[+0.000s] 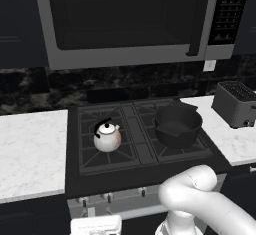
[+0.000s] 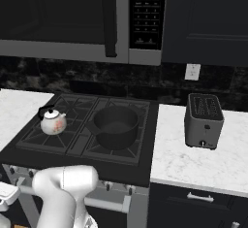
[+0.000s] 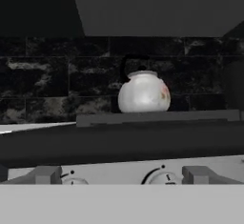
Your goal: Pick the kettle from the counter and place it on a stove burner. Then turn the burner on.
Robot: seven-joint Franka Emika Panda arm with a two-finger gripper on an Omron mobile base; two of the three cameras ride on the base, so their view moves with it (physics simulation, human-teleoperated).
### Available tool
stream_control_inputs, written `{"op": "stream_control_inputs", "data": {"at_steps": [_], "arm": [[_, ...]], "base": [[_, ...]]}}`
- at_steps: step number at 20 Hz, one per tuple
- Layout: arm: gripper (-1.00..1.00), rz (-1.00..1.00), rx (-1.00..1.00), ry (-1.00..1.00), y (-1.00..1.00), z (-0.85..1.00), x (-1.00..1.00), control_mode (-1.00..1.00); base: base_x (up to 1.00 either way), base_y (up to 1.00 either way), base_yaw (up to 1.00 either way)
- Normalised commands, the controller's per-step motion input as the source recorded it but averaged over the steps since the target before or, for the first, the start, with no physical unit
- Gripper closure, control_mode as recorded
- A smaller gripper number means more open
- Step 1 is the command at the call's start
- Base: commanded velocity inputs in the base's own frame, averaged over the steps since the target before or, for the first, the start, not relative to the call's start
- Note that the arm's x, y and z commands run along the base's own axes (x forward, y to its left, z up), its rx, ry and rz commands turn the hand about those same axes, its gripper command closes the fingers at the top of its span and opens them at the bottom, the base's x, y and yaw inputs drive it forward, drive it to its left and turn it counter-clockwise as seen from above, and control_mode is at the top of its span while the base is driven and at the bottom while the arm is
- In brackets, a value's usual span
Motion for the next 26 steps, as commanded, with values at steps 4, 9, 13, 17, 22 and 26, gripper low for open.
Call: {"op": "stream_control_inputs", "data": {"at_steps": [4, 9, 13, 17, 22, 26], "arm": [[-1.0, 0.08, 0.0, -0.06, 0.08, -0.13, 0.01, -1.0], [-1.0, 0.02, 0.0, -0.04, 0.16, -0.03, 0.04, -1.0], [-1.0, 0.0, 0.0, -0.01, 0.13, 0.0, 0.03, -1.0], [-1.0, 0.0, 0.0, 0.0, 0.09, 0.0, 0.01, -1.0], [-1.0, 0.0, 0.0, 0.0, 0.03, -0.04, 0.01, -1.0], [-1.0, 0.0, 0.03, 0.0, 0.0, -0.02, 0.03, -1.0]], "base": [[0.0, 0.0, 0.0], [0.0, 0.0, 0.0], [0.0, 0.0, 0.0], [0.0, 0.0, 0.0], [0.0, 0.0, 0.0], [0.0, 0.0, 0.0]]}}
